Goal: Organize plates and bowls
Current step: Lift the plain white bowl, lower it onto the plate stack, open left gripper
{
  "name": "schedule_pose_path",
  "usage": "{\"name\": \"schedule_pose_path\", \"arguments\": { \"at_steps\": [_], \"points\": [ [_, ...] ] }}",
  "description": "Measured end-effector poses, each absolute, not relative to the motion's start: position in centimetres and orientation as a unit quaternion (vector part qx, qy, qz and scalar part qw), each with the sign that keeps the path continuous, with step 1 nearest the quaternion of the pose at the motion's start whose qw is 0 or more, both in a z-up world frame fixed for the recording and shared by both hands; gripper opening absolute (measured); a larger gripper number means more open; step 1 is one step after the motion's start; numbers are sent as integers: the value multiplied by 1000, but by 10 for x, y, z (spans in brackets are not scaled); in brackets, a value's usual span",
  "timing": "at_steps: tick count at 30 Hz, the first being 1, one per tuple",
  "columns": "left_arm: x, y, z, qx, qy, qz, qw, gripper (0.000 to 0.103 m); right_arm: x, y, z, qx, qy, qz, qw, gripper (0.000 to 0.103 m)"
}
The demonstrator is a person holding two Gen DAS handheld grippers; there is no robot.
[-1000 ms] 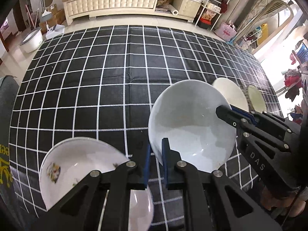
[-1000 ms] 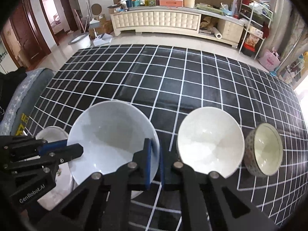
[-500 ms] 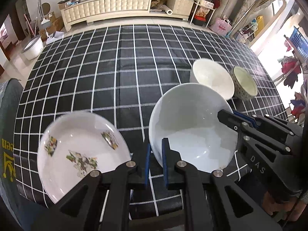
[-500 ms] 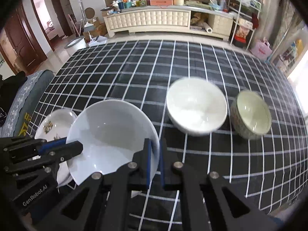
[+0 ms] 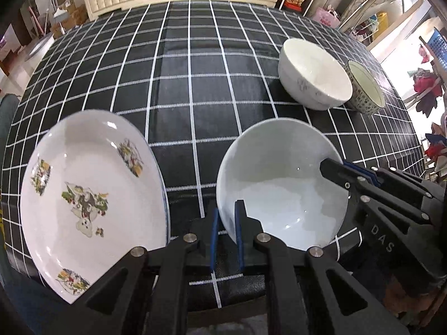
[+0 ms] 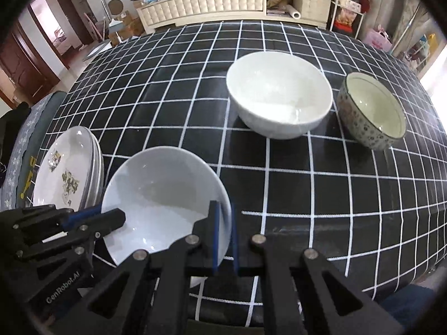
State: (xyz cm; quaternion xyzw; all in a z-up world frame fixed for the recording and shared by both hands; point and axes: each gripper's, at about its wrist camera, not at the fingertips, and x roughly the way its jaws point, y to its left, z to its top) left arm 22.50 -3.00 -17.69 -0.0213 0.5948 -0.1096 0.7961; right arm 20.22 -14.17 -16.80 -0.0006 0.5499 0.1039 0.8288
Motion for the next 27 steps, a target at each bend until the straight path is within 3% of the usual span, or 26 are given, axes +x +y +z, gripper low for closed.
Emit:
{"name": "schedule_pose_path", "arguments": {
  "at_steps": [15,17,19,21,24,27],
  "points": [
    [223,-27,-171,-9,571,-108,813,10,205,-150,-165,25,553,97,827,11],
    [220,-24,-164,-3,562,-103,821,13,201,-150,-160,15,546,91,833,12],
    [215,-21,-155,9,546,-94,833,23,197,-149,-151,4,533,81,842,14],
    [210,-15,-143,9,528,-93,844,28,192,-151,-140,-1,515,72,854,23],
    [205,-8,-125,0,506,-91,857,34,182,-155,-120,2,489,69,870,51],
    [197,-6,-103,-2,481,-95,871,38,171,-156,-99,3,461,69,885,58]
  ]
}}
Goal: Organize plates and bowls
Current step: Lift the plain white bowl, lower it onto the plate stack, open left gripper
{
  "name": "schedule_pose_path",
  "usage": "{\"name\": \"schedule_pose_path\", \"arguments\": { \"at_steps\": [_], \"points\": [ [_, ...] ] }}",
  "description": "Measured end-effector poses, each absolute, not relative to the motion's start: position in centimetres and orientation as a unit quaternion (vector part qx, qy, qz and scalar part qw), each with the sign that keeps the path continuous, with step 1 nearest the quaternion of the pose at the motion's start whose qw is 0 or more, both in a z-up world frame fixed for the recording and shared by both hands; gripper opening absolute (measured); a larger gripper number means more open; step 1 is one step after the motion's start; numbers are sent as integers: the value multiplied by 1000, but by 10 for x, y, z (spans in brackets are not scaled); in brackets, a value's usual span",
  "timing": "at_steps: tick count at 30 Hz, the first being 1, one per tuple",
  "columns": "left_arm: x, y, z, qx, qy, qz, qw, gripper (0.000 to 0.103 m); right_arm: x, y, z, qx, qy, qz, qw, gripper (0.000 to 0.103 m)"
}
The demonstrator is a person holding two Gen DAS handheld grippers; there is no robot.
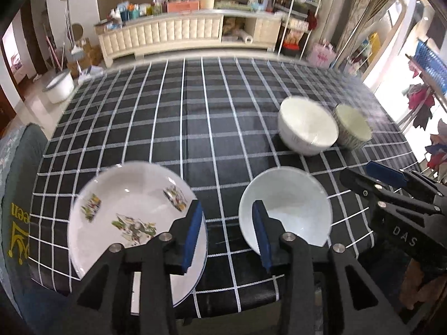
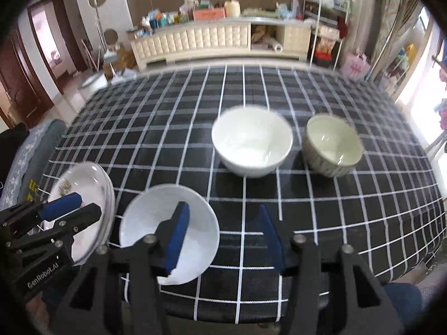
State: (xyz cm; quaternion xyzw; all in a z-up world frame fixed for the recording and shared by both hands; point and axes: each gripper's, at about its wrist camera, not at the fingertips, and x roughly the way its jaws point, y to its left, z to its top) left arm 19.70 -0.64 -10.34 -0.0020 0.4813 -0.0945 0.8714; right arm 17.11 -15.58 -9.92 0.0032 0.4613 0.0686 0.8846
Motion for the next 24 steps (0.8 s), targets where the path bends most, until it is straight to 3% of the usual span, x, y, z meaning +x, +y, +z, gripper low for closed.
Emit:
{"name": "schedule_pose_path", "arguments": {
  "at_steps": [5,14,24],
  "points": [
    [180,-15,-70,6,434,-134,891,57,153,-160,-72,-1,431,70,900,63],
    [175,-37,-31,22,393,-152,907,58,138,-175,-38,1,397,66,915,66],
    [202,-56,-21,21,391,-160,906,58,158,-194,-23,-1,393,69,917,66]
  ]
}}
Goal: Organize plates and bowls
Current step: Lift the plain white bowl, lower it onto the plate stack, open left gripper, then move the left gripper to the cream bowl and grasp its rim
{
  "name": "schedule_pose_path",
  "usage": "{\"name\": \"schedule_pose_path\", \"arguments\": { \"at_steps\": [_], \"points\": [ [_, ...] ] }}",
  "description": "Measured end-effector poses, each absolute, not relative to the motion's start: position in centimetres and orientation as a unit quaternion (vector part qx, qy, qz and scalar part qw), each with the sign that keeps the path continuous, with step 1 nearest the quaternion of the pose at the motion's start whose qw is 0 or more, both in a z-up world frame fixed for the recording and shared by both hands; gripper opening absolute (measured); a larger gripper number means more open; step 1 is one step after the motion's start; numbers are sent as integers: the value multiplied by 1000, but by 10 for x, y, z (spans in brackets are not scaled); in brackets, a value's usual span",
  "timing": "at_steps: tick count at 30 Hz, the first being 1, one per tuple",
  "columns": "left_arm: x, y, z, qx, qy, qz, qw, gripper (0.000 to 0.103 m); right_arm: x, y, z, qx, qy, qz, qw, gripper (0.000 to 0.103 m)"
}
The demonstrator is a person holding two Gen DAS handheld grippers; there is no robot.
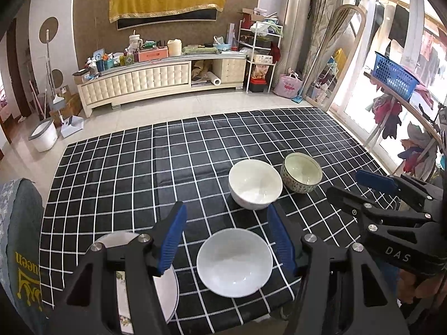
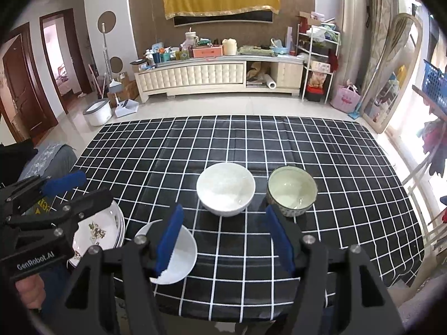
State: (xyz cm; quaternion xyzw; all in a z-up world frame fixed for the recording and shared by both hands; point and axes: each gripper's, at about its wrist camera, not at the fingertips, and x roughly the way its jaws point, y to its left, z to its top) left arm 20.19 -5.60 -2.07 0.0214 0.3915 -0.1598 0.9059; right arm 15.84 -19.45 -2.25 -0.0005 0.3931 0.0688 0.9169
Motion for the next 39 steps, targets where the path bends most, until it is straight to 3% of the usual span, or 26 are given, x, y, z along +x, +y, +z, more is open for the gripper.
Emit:
{"name": "schedule_pose_path", "arguments": {
  "at_steps": [18,39],
  "points": [
    [281,-86,-47,25,436,-168,884,58,232,-215,-42,4,426,78,901,67],
    [354,-109,-138,53,534,-171,826,56,304,-223,-126,7,507,81,858,67]
  ]
}}
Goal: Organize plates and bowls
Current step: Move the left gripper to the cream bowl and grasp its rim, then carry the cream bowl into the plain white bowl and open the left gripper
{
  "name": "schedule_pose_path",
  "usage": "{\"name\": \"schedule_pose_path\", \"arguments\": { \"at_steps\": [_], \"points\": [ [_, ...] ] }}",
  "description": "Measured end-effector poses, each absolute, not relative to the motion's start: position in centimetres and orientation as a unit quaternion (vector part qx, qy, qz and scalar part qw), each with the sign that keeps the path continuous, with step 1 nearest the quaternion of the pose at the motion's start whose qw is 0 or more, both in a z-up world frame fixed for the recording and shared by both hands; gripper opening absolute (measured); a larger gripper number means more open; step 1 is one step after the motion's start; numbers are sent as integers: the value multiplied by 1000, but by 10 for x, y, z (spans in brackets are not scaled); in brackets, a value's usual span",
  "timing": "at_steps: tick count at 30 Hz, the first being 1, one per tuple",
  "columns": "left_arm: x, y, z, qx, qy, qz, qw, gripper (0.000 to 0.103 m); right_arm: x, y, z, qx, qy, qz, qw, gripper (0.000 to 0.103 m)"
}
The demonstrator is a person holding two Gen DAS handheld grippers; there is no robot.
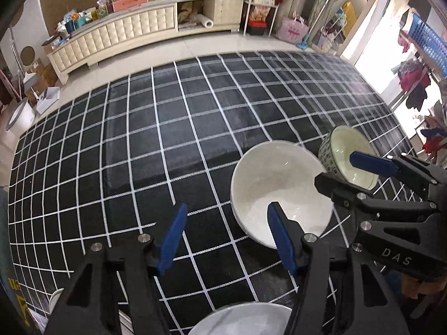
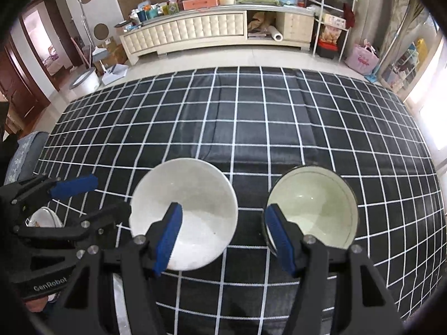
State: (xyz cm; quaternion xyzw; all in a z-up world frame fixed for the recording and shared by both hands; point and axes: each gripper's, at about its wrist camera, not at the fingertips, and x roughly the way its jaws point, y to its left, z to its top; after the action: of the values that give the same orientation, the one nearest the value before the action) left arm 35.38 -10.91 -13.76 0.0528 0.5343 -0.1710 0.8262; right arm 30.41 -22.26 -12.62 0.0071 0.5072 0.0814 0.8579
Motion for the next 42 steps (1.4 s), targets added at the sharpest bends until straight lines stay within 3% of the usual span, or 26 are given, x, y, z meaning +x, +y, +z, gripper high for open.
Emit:
{"name": "schedule_pose_path", "arguments": {
  "at_steps": [3,15,20,42],
  "points": [
    [358,-110,-147,50,546,-174,818,47,306,-223,-133,3,510,83,856,66],
    [361,-116,-165,53,564,-193,801,20,310,-226,-158,8,533,94,841,28],
    [360,-128,-169,77,571,-189,795,18,309,-230,-162,6,528,91,845,15],
    [354,-126,-160,51,579,-177,794,14,298,-236,-147,56,516,85,850,11]
  ]
}}
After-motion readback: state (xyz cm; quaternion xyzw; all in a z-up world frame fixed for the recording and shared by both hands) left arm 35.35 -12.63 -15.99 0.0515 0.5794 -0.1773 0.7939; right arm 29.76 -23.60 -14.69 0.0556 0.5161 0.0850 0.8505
